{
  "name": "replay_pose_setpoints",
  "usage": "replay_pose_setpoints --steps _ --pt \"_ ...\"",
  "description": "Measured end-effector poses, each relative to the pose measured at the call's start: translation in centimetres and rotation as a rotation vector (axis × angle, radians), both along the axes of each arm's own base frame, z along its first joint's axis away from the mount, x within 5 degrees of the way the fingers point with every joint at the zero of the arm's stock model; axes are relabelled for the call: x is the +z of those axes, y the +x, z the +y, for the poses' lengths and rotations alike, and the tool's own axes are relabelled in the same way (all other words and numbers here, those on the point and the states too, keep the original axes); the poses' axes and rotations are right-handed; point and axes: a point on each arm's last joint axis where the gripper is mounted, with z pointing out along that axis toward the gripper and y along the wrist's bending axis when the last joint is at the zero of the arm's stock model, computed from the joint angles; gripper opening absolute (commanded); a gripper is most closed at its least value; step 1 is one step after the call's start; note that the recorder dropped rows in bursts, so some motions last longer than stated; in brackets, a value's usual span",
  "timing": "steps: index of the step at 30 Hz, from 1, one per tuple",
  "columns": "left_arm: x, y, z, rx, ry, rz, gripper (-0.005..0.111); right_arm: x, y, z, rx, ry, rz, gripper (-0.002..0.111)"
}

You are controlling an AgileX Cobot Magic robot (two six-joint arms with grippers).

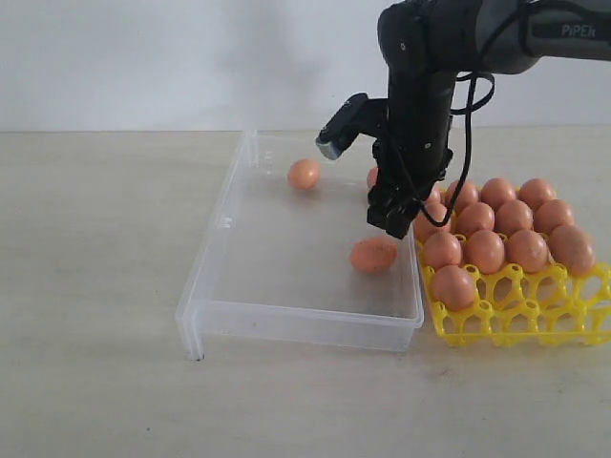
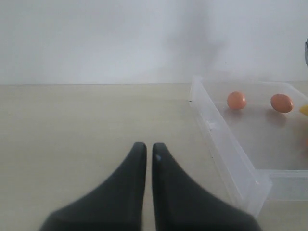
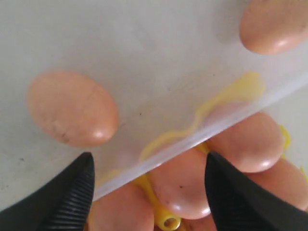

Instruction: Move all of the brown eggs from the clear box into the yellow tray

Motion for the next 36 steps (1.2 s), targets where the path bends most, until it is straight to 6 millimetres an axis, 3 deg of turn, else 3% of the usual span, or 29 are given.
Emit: replay_pose_setpoints --steps 6,13,18,25,31,36 --pt "0.0 0.0 0.0 0.000 0.000 0.000 0.004 0.9 -0.3 0.8 0.074 0.084 0.011 0.058" --pt "0.0 0.0 0.0 0.000 0.000 0.000 0.004 1.5 -1.8 2.2 0.403 0.211 0.123 0.058" --pt "0.0 0.0 0.0 0.000 0.000 0.000 0.004 1.6 -1.9 2.4 0.476 0.237 0.126 0.058" --pt "0.0 0.0 0.0 0.000 0.000 0.000 0.004 1.3 -1.8 2.6 0.187 0.288 0.140 0.058" --pt "0.0 0.0 0.0 0.000 0.000 0.000 0.004 -2.8 -2.3 1.8 -0.045 0.213 0.219 0.058" --pt "0.0 0.0 0.0 0.000 0.000 0.000 0.004 -4.9 -1.8 1.9 -0.178 0.213 0.222 0.058"
